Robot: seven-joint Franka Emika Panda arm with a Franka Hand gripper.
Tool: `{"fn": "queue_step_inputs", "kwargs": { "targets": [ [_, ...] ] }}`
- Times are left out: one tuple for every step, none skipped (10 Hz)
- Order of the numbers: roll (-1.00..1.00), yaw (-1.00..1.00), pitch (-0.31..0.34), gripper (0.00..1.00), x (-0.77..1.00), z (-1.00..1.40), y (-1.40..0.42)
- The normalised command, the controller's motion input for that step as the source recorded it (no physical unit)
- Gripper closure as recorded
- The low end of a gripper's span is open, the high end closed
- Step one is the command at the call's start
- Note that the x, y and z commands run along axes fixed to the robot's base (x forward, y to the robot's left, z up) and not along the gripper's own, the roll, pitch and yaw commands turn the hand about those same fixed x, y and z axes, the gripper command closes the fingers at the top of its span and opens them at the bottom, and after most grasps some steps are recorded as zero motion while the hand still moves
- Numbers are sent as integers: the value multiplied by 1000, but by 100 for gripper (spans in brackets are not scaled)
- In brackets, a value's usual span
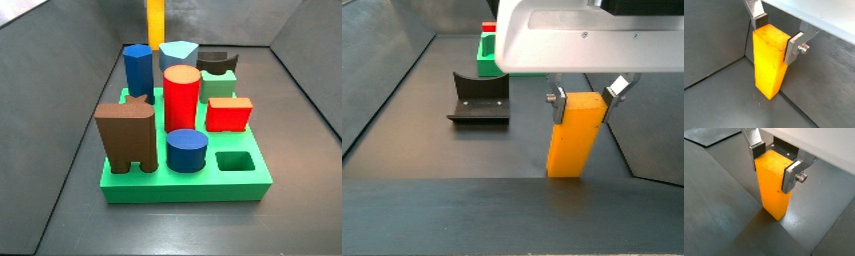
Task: Pick up the rectangle object. Move up. Move to above the board. Insert the rectangle object.
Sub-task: Pick up the rectangle object.
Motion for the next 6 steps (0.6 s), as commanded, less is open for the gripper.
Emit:
{"fn": "queue_step_inputs", "kwargs": {
  "targets": [
    [0,0,0,100,0,0,0],
    [0,0,0,100,0,0,0],
    [0,0,0,100,0,0,0],
    [0,0,0,100,0,0,0],
    [0,0,0,100,0,0,0],
    [0,0,0,100,0,0,0]
  ]
}}
